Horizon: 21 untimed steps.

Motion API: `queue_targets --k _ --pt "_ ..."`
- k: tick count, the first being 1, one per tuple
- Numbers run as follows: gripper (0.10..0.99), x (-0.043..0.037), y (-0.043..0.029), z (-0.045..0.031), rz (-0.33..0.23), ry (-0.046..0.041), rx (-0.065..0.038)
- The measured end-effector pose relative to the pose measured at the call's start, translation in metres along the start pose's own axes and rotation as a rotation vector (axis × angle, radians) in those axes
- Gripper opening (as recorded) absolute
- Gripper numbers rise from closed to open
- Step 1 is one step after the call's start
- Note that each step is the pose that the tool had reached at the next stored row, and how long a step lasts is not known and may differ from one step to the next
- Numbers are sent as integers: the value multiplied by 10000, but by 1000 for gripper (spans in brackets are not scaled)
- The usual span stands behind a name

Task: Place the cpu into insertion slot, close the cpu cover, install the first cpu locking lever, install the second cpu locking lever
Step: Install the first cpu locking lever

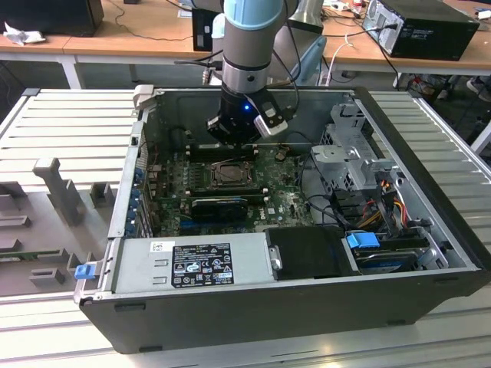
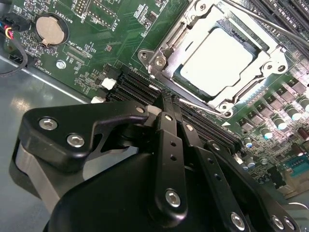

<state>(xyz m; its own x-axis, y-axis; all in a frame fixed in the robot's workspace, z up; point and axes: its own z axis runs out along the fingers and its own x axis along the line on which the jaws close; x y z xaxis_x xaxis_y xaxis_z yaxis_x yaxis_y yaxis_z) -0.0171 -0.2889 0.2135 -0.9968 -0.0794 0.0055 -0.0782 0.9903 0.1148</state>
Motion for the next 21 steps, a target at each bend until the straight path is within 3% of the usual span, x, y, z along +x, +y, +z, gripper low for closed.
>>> queue_targets --k 10,11,12,13,18,21 --pt "106 -11 -2 10 0 -1 -1" --pt "106 -13 -5 36 -2 0 32" --pt "106 -15 -8 77 3 11 170" --pt "106 -16 -8 83 3 14 207" --pt "106 -16 -8 103 4 24 351" --pt "106 -18 -6 120 4 29 378"
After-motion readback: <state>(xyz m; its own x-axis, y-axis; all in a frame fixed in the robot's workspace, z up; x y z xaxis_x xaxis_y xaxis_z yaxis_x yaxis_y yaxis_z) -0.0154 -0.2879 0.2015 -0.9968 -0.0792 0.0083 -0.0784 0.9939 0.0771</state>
